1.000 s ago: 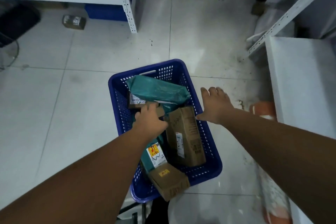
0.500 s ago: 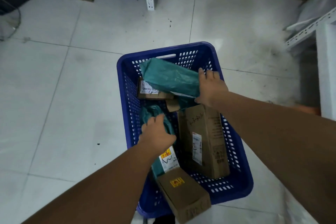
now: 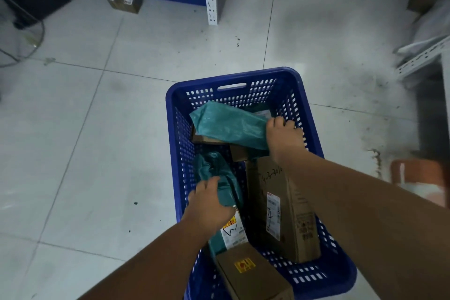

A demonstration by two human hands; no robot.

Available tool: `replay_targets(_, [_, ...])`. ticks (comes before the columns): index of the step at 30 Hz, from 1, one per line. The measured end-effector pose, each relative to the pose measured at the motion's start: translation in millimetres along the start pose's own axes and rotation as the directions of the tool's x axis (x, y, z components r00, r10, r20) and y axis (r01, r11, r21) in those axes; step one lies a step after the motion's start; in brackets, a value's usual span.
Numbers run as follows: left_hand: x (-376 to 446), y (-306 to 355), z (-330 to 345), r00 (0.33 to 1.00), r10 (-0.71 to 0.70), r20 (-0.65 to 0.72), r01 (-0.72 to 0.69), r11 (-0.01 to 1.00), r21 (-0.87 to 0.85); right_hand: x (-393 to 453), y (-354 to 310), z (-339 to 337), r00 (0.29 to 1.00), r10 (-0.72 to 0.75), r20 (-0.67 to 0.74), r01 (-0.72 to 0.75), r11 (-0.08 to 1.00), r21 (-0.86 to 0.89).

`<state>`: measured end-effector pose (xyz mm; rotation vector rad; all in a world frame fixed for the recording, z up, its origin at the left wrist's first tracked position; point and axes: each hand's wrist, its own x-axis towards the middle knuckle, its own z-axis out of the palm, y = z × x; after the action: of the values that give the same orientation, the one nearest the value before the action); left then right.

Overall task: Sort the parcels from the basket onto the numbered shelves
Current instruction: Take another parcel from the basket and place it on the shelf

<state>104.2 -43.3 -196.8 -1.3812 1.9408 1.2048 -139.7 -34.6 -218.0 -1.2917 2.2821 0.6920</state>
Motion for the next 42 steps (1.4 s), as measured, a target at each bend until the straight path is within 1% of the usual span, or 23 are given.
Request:
replay_targets(2, [0,0,0,1.0,-0.002,0.004,0.002,1.0,-0.02,-2,2,0,0.999,-0.033,-0.034,0.03,0.997,-0.065])
replay_targets(7, [-15,2,-19,0.998,-0.051,-0.023,0.05,0.997,-0.058,-14,7,-20,0.99,-0.127,-0.068,0.124,0.991,-0.047])
replay_targets(10, [-24,7,-34,0.995,-0.095,-0.038,0.092,0.992,-0.085,-30,13,-42,0.98,-0.186,-0.075,0.178,0.98,-0.092])
replay_targets(13, [-29,19,-48,0.994,-0.083,-0.077,0.069,0.983,-0.171,-50,17,-63,0.963,-0.267,-0.048,0.255,0.95,-0.179])
replay_targets(15, [-40,36,-60,0.994,-0.079,-0.078,0.059,0.971,-0.231,-65,22,-79,0.947,-0.319,-0.032,0.305,0.928,-0.214])
replay_targets(18, [-59,56,-77,0.994,-0.063,-0.093,0.03,0.949,-0.313,-87,32,-104,0.934,-0.353,-0.052,0.339,0.923,-0.184])
replay_targets(20, [-67,59,-83,0.993,-0.072,-0.09,0.037,0.938,-0.344,-102,38,-125,0.942,-0.329,-0.069,0.32,0.94,-0.121])
replay_targets(22, [-76,58,-87,0.993,-0.079,-0.083,0.044,0.932,-0.36,-117,45,-148,0.955,-0.288,-0.072,0.288,0.958,-0.018])
replay_targets(24, [-103,68,-101,0.994,-0.078,-0.081,0.042,0.924,-0.38,-135,57,-174,0.967,-0.239,-0.085,0.246,0.966,0.079])
replay_targets(26, [-132,80,-114,0.995,-0.068,-0.079,0.033,0.923,-0.385,-157,74,-203,0.977,-0.194,-0.088,0.203,0.973,0.106])
replay_targets(30, [-171,92,-126,0.998,-0.062,-0.027,0.043,0.886,-0.461,-204,114,-251,0.996,-0.082,-0.044,0.09,0.97,0.228])
replay_targets(32, [-167,86,-122,0.999,-0.031,-0.007,0.024,0.882,-0.471,-230,133,-273,0.999,-0.033,-0.018,0.037,0.953,0.3])
replay_targets(34, [-153,83,-120,0.999,0.047,-0.001,-0.044,0.909,-0.415,-260,153,-297,1.0,0.008,-0.017,-0.001,0.944,0.33])
replay_targets(35, [-159,92,-127,0.996,0.089,-0.01,-0.086,0.92,-0.383,-277,162,-309,0.999,0.029,-0.017,-0.021,0.941,0.337])
replay_targets(39, [-222,169,-192,0.968,0.231,-0.101,-0.252,0.901,-0.354,-338,204,-360,0.993,0.115,-0.006,-0.102,0.906,0.412])
replay_targets(42, [-270,225,-239,0.946,0.292,-0.143,-0.324,0.878,-0.352,-386,240,-400,0.987,0.161,-0.01,-0.141,0.886,0.442])
